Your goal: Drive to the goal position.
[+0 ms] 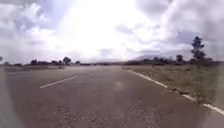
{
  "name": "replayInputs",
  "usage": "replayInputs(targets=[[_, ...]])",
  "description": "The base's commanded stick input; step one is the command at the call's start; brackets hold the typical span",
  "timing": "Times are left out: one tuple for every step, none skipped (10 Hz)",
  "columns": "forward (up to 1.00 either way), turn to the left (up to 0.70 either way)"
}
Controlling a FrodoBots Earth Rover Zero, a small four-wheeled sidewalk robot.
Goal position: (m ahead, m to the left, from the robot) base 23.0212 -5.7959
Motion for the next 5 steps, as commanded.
replayInputs(targets=[[1.0,0.0],[1.0,0.0],[1.0,0.0],[1.0,0.0],[1.0,0.0]])
